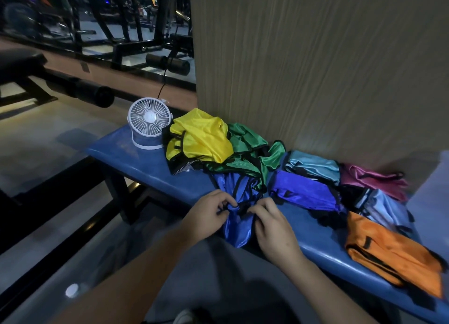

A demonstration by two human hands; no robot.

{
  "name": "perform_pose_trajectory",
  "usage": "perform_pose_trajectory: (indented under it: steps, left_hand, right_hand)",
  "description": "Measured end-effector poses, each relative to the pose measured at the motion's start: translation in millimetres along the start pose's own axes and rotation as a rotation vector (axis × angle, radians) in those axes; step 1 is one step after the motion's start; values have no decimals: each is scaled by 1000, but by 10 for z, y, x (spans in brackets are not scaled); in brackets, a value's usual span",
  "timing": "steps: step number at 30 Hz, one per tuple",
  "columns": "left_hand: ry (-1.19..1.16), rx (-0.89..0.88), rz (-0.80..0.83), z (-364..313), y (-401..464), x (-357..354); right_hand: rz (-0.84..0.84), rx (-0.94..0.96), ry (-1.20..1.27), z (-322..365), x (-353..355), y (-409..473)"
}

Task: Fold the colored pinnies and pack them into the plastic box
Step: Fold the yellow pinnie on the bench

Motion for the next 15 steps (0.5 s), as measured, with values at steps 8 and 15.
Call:
perform_pose_trajectory:
  steps: [8, 15]
  left_hand:
    - [-5, 88, -96, -29, 91, 109]
    - [41, 195, -365, 95, 329, 356]
  right_hand:
    - [-5, -70, -32, 38, 153, 38]
    - [-138, -24, -8, 255, 83, 512]
Point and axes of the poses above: each hand's wrist, its own y-axis towards the middle knuckle, its own x-axis out of the back of the hand, z = x × y, the point moved 1 cm from there along y, towards the middle knuckle, and after that the axes turned 15 degrees about -x, right-handed, at the moved point
